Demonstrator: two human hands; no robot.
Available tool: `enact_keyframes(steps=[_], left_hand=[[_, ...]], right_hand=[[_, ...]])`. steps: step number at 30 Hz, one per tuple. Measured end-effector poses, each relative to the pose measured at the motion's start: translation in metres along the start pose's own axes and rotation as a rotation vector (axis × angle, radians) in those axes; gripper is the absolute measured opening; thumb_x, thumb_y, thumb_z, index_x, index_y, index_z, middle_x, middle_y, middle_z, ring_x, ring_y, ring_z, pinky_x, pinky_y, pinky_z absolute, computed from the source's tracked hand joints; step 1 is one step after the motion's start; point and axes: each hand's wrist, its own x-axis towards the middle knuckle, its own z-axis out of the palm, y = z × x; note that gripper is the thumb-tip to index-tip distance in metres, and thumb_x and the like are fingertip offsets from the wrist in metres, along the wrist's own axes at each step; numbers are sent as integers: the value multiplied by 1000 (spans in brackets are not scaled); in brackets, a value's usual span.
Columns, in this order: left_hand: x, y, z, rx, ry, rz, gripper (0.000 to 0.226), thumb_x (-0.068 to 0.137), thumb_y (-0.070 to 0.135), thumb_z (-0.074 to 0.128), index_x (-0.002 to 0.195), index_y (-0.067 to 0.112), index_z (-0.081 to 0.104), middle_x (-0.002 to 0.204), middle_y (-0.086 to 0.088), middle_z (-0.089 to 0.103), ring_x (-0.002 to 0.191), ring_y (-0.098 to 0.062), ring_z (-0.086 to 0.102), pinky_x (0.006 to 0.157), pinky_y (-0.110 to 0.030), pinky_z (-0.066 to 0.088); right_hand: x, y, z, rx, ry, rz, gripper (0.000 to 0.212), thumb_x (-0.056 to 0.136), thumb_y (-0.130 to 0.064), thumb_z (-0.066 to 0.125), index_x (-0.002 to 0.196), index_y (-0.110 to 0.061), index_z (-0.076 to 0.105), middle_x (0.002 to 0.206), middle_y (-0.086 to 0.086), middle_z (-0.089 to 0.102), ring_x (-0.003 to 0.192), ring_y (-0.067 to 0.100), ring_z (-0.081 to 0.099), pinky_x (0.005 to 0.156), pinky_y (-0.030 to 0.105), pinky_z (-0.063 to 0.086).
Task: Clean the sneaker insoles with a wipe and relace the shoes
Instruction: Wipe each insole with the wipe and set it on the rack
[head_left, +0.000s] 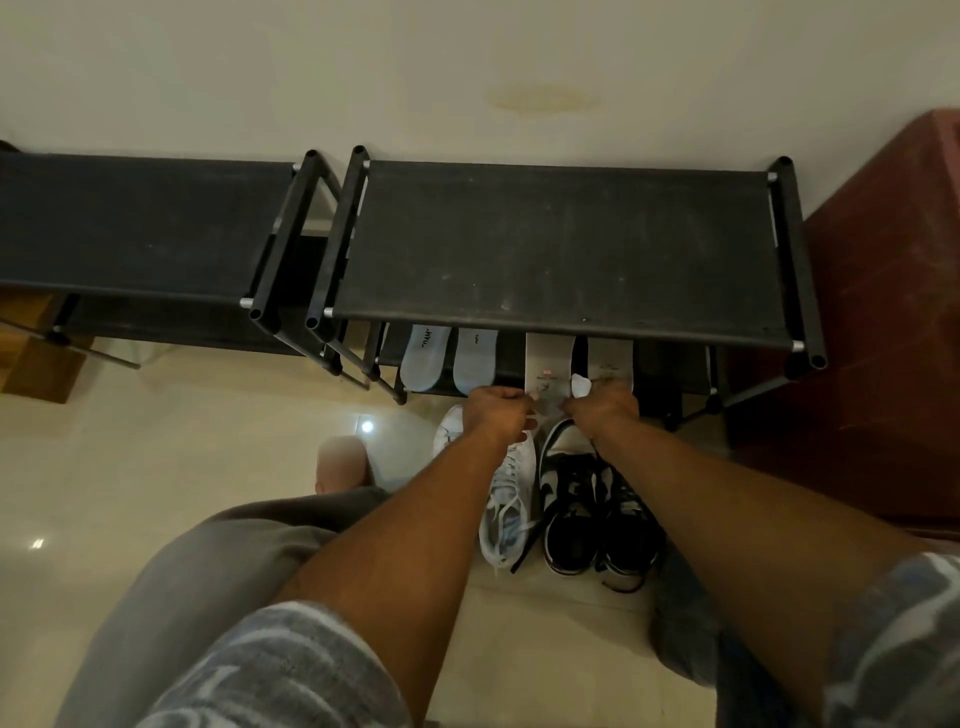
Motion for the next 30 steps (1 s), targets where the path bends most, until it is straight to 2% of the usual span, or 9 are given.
enact_keyframes(steps=[2, 5, 11, 14, 16, 18, 21, 25, 30], left_hand=[[2, -2, -1, -25, 1, -8, 22, 98, 18, 78, 117, 9, 74, 100, -9, 79, 74, -16, 76, 60, -27, 57], [6, -2, -2, -72, 6, -33, 17, 99, 14, 75, 115, 9, 74, 98, -9, 79, 76, -17, 76, 63, -27, 56], [10, -3, -2, -105, -19, -70, 19, 100, 16, 74, 117, 8, 74, 96, -7, 79, 78, -16, 74, 63, -26, 54], [15, -7, 0, -115, -21, -77, 19, 100, 17, 75, 117, 8, 75, 96, -6, 78, 77, -14, 73, 64, -26, 54], [18, -10, 0, -112, -17, -71, 12, 100, 18, 75, 110, 11, 75, 97, -6, 78, 76, -14, 72, 65, -26, 55], [19, -11, 1, -119, -15, -61, 6, 100, 18, 74, 103, 13, 75, 99, -7, 78, 77, -15, 71, 67, -26, 55], [18, -10, 3, -126, -15, -48, 12, 102, 18, 72, 111, 11, 73, 101, -8, 77, 78, -14, 71, 68, -26, 55], [16, -8, 6, -131, 5, -41, 22, 101, 19, 74, 120, 7, 73, 103, -8, 78, 78, -14, 73, 65, -26, 55], [15, -10, 7, -142, 3, -46, 26, 102, 18, 72, 125, 7, 71, 102, -6, 77, 81, -15, 73, 66, -27, 54]], right_hand=[[3, 0, 3, 44, 12, 13, 57, 88, -33, 83, 133, -5, 62, 131, 15, 66, 116, 31, 65, 94, 36, 56], [7, -5, 6, 80, 26, 14, 51, 91, -31, 80, 131, -4, 63, 128, 15, 68, 106, 29, 66, 85, 32, 54], [16, -8, 21, 100, 36, -7, 45, 94, -36, 77, 126, -6, 67, 126, 14, 70, 111, 31, 67, 88, 33, 54], [17, -9, 25, 16, 47, -17, 42, 97, -40, 72, 122, -7, 69, 121, 14, 70, 108, 30, 67, 77, 29, 46], [19, -8, 28, 8, 56, -8, 42, 98, -41, 69, 121, -6, 69, 121, 15, 70, 107, 30, 67, 75, 29, 44], [21, -5, 31, 34, 74, 4, 44, 98, -42, 68, 122, -5, 68, 123, 16, 70, 109, 33, 68, 79, 32, 50], [24, -3, 34, 75, 96, 22, 46, 97, -44, 70, 119, -4, 68, 122, 17, 71, 109, 34, 68, 87, 36, 55], [23, -4, 34, 146, 113, 31, 51, 96, -46, 71, 124, -3, 66, 122, 17, 70, 110, 33, 67, 82, 32, 50], [22, 0, 33, 208, 101, 7, 50, 95, -47, 72, 120, -3, 69, 118, 16, 71, 108, 32, 68, 85, 34, 54]])
